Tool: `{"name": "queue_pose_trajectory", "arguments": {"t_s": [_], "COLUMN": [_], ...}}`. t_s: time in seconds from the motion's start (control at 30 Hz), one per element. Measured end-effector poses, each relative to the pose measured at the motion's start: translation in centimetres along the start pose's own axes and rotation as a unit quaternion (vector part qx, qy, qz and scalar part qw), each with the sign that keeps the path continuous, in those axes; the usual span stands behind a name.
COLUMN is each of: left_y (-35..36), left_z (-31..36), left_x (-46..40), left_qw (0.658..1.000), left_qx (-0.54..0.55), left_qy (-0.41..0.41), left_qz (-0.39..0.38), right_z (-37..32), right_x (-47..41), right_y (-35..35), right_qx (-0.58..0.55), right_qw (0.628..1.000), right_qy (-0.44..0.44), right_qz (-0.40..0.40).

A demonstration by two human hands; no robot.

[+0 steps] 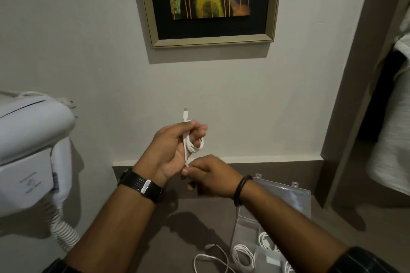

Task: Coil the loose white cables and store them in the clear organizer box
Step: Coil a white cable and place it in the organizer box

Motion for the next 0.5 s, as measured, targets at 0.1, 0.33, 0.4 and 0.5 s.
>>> {"name": "queue_pose_trajectory", "arguments": {"t_s": [0.1, 0.33, 0.4, 0.5], "left_y": [-0.5, -0.6, -0.6, -1.0], "left_z": [0.5, -2.9, -3.5, -4.2], "left_x": [-0.1, 0.0, -0.2, -0.6], "left_qw": [1.0, 0.989, 0.986, 0.99], "left_qx": [0.008, 0.045, 0.052, -0.012], "left_qy": [0.002, -0.123, -0.139, -0.132], "left_qz": [0.015, -0.063, -0.073, -0.055], "right_z": [1.7, 2.1, 2.1, 2.6], "right_x": [0.4, 0.8, 1.0, 1.2], "right_y": [-2.9, -3.2, -2.4, -1.8], "right_qx": [-0.155, -0.369, -0.399, -0.446], "right_qw": [0.985, 0.92, 0.907, 0.883], "right_qy": [0.045, 0.011, -0.011, -0.015], "right_qz": [0.064, 0.136, 0.131, 0.147]}}
Point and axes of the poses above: each hand's wrist, its own x-axis away from the middle knuckle, its own y-axis out of the palm, z = x × y, the point moved 3 cm from there along -x, towards the middle knuckle, and after that the axes turned 6 degrees about -z, right-handed, at the moved point
